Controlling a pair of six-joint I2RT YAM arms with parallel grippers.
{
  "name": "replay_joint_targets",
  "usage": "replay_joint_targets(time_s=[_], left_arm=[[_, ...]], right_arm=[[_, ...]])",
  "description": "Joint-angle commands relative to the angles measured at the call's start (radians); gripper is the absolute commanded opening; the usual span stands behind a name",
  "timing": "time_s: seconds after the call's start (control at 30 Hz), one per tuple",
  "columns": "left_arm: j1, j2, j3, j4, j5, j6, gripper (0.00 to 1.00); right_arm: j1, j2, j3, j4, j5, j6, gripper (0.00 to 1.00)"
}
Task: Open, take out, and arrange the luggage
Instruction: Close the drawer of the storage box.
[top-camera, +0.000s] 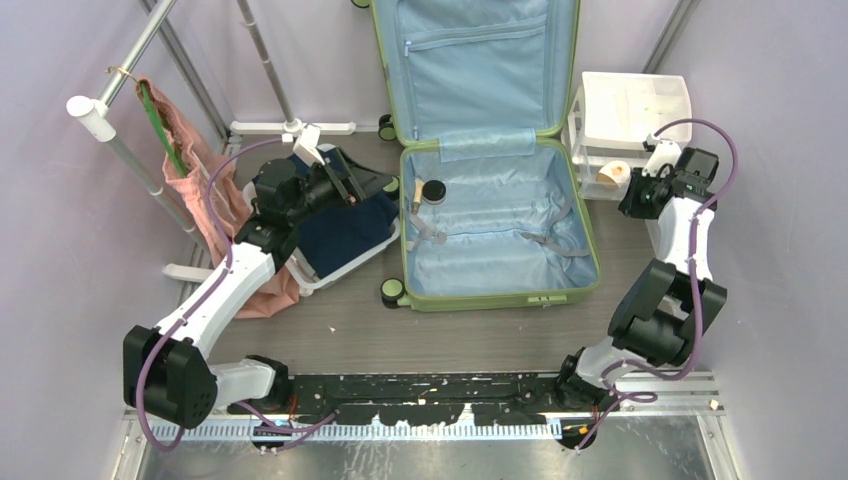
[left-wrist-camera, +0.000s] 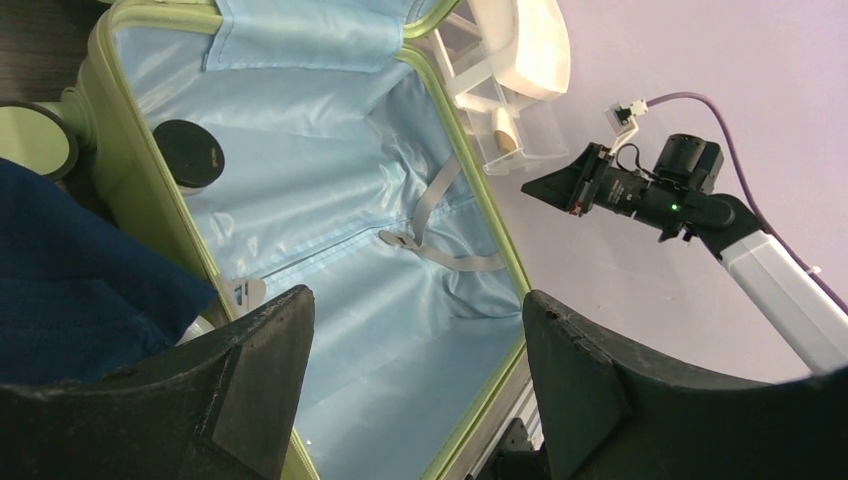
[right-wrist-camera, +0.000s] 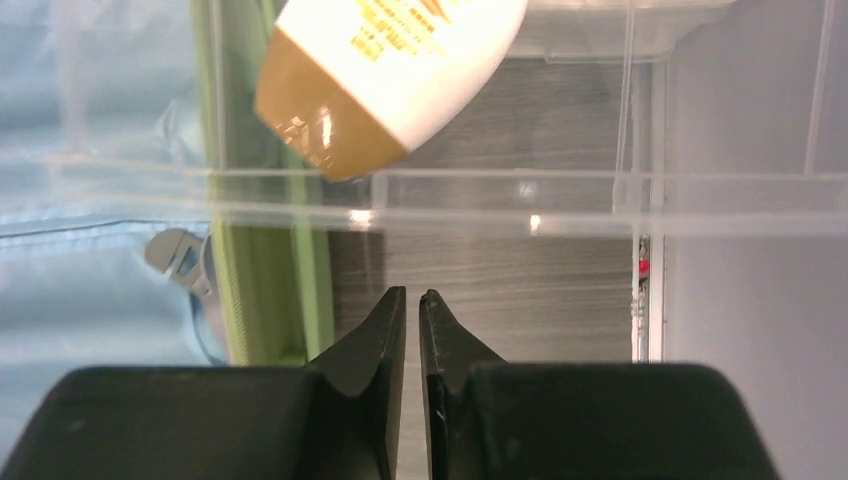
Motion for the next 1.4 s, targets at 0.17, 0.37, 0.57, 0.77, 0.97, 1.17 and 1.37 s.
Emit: replay_joint_targets(time_s=[0.17,0.37,0.57,0.77,0.97,1.17,1.37], left_arm=[[0.010,-0.017,0.016,0.000,-0.005,0.025,0.77],[0.010,-0.020,0.015,-0.005,-0.015,0.017,0.77],[0.010,-0.012,0.018,0.000,-0.029,-0.001,0.76],[0.010,-0.001,0.023,0.003,-0.036,-0.025,0.76],[0.010,-0.013,0.021,-0.018,-0.058,-0.026,0.76],[0.010,-0.022,0.016,-0.020,-0.076,-0.025,0.76],[0.010,-0.023,0.011,-0.013,-0.091,-0.020,0.76]], right_arm=[[0.019,0.147,0.152,0.215,0.015,0.090,0.16],[0.035,0.204,0.182,0.351,0.003,0.163,0.18],[0.036,0.259,0.203,0.448,-0.026,0.279,0.22],[0.036,0.299,0.177,0.571,-0.055,0.419,0.24],[0.034,0.300,0.157,0.629,-0.058,0.441,0.25],[0.009,0.264,0.104,0.590,-0.112,0.414,0.25],[-0.042,0.203,0.015,0.550,-0.188,0.413,0.28]])
